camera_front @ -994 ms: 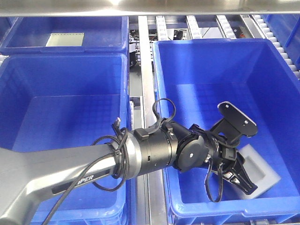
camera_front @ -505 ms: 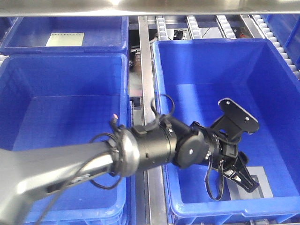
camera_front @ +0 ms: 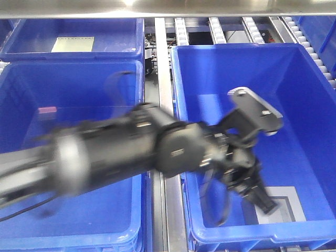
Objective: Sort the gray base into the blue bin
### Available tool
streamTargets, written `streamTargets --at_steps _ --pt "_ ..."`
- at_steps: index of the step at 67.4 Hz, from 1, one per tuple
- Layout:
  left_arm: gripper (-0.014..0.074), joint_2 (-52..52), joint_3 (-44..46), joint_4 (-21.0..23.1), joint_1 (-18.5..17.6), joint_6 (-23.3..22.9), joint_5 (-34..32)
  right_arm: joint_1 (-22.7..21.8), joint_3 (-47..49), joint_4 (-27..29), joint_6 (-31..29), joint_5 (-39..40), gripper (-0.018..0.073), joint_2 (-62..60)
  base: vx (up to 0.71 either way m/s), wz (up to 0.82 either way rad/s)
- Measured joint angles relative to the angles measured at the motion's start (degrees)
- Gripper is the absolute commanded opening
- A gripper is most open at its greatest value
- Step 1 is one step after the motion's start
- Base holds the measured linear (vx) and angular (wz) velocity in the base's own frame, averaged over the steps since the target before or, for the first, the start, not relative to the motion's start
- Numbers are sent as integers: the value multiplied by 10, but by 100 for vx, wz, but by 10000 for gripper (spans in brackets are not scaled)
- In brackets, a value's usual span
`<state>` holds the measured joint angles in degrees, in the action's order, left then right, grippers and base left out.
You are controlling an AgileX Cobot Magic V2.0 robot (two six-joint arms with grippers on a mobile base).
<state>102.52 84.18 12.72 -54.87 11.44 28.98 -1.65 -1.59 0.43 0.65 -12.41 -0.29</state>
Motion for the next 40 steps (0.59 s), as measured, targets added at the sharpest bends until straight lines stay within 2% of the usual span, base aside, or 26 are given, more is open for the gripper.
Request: streamTargets --at_steps 19,40 --pt "-8 -191 -216 -1 0 0 -96 0 0 0 0 0 -5 0 0 0" --pt "-8 -375 -389 -1 0 -28 -146 0 0 0 0 0 -5 0 0 0"
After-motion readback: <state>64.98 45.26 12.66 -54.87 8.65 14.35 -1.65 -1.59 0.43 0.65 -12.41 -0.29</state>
